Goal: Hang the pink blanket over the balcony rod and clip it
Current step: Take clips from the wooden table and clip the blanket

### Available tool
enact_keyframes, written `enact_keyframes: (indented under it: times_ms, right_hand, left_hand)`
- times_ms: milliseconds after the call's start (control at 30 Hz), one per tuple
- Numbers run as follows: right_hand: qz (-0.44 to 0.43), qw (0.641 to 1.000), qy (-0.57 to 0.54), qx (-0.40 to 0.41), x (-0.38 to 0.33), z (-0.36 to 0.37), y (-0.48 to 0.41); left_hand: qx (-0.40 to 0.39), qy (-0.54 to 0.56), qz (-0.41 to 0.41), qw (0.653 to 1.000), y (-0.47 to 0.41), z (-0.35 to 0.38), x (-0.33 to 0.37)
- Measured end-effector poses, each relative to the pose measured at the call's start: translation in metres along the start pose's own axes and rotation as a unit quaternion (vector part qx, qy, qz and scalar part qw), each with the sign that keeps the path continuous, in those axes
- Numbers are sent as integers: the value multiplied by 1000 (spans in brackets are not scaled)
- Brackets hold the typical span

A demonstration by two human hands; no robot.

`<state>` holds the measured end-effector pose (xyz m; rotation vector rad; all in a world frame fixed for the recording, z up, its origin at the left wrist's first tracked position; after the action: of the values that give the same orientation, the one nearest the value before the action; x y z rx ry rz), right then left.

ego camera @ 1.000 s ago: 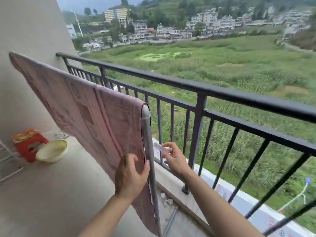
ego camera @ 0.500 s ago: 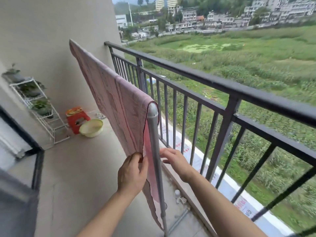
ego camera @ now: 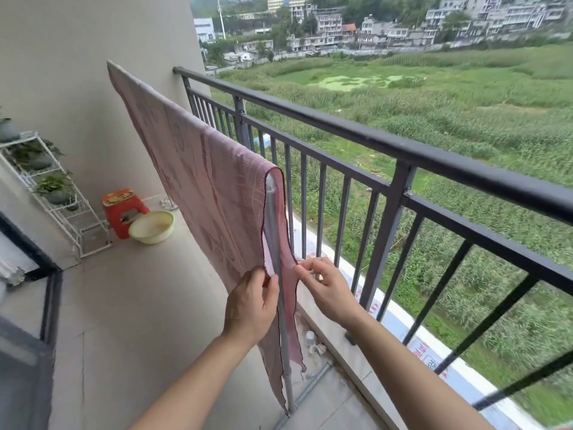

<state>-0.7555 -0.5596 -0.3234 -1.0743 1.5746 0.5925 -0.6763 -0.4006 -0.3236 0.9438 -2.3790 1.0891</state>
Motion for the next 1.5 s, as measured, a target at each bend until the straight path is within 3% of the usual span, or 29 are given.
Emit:
enact_keyframes:
  times_ms: [133,233,333,467,633,833,1033,1167,1500]
  right_hand:
    - [-22,998,49,33,1,2,-4]
    - [-23,998,66,-2,0,2,-4]
    - [-12,996,70,-45,-2,5,4]
    - [28,998,41,-28,3,10,12]
    - [65,994,86,1,13,-6,24]
    - [105,985,-2,136,2,-32,33]
    - [82,979,-105,153,-21,-40,36]
    - [51,974,-162,148,-45,-41,40]
    - [-62,987,-23,147,-77,-45,48]
  left_hand:
    - [-4,47,-38,998,1,3,1]
    - [32,56,-51,997,-7,-5,11]
    - [72,4,-117,990,-24,-10,32]
    - [82,-47,-203,975,-45,-8,60]
    - [73,-27,-185,980,-39,-9,54]
    - [81,0,-123,989,-26,-9,48]
    - [81,33,-80,993,-16,-5,55]
    - [67,41,-95,992,-13,-1,45]
    - [22,15,-121,992,-21,3,33]
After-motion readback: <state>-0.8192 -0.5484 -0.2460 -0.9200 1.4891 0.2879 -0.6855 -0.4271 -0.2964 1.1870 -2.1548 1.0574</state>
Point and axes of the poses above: each hand's wrist, its own y-axis away from the middle knuckle, its own z-axis out of the palm, x = y × z, the point moved 1 cm from there along -y, towards the middle knuckle
